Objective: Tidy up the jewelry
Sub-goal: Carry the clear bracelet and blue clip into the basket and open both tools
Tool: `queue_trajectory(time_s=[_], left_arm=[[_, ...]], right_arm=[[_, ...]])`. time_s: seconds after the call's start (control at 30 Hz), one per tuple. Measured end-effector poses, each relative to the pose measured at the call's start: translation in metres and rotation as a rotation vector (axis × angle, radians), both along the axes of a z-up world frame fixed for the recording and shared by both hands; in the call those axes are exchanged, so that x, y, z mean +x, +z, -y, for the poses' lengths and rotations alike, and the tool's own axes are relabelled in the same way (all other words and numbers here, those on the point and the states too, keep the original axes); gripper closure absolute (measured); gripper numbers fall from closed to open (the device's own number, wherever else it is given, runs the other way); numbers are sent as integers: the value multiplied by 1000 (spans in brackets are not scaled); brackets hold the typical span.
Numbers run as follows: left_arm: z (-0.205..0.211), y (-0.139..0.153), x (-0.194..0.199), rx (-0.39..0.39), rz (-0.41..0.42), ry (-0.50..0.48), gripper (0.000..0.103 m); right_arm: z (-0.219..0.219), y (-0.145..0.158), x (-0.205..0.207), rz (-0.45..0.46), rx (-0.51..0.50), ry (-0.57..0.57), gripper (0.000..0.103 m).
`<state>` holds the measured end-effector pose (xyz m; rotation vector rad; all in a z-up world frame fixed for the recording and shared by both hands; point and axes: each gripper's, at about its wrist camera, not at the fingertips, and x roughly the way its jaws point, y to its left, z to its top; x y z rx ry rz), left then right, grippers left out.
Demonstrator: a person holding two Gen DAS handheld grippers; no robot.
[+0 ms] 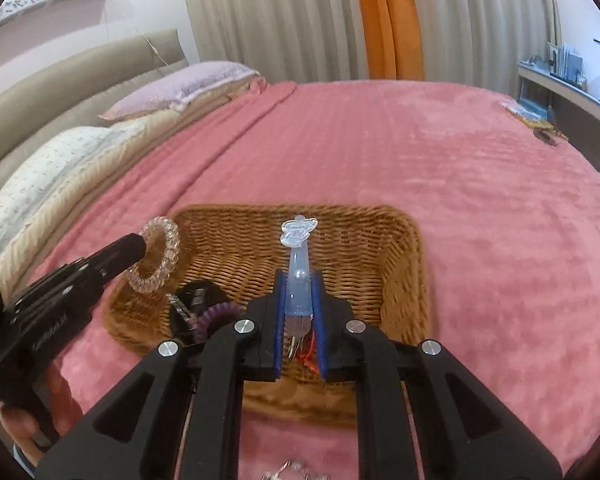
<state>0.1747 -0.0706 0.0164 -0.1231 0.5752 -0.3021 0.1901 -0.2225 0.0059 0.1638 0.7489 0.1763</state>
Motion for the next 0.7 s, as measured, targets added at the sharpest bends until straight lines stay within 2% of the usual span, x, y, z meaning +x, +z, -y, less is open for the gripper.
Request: queue_trajectory(time_s=[0.2,0.47,0.5,0.53,0.57,0.63,0.7], left_arm=[[2,-17,11,29,-30,4,95],[-3,-28,18,19,-81,-7,95],[-3,-29,17,12,-84,-10,89],[-4,-29,16,1,-92,-15,75],[-6,-28,14,-10,-91,-14,70],[-9,-24,8,-6,-72,-1,63],[-11,-17,-3,-2,-52,0,55]], right_arm=[[-7,-25,13,-61,-15,18,92],[-10,-37,15,-95,-16,25,92],[-8,-37,14,-98,-6,24,90],[-6,-36,14,-102,5,22,82],[-3,-36,12,-103,20,19,70],[2,-33,6,-90,16,5,59],[5,-25,-5,-69,24,1,57]])
